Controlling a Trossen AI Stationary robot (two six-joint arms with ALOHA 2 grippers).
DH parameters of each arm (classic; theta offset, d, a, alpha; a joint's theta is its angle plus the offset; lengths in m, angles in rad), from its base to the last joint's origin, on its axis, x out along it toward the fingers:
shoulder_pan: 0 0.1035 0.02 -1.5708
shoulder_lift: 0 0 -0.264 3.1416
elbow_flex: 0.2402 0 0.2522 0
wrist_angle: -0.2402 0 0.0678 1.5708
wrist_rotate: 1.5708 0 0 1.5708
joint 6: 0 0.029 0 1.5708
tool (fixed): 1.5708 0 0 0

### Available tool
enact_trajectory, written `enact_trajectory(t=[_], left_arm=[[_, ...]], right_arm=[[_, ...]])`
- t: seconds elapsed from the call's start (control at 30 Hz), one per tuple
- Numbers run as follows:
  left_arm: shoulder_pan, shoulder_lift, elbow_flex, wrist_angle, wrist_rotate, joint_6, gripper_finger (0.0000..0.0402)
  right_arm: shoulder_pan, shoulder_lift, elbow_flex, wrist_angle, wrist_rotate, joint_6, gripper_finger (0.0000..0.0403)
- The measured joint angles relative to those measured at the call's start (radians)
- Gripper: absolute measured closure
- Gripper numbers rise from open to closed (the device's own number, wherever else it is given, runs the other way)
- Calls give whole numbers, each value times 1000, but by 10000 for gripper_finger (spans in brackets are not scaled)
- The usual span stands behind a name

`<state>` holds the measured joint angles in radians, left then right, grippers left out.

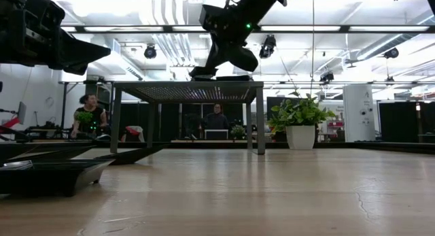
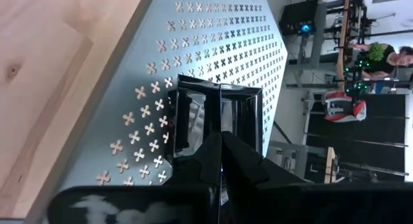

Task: Pick & Place Mini shaped plates
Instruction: Stack the black square plate on top of the black square plate on the shelf, then stack the black square plate on top of the black square plates on the shelf

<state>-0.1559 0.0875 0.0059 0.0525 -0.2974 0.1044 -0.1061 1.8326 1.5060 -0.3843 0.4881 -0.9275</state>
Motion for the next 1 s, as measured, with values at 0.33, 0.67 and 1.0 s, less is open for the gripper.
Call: enact_trajectory(t=[0.33, 0.67, 1.0], left_arm=[[0, 0, 0, 0, 0, 0, 401], [0, 0, 0, 0, 0, 0, 401], [0, 0, 0, 0, 0, 0, 401]], right_arm=[[-3, 3, -5, 18, -25, 19, 366], [35, -17, -5, 20, 1, 110, 299], [221, -66, -5, -49, 2, 333, 297]])
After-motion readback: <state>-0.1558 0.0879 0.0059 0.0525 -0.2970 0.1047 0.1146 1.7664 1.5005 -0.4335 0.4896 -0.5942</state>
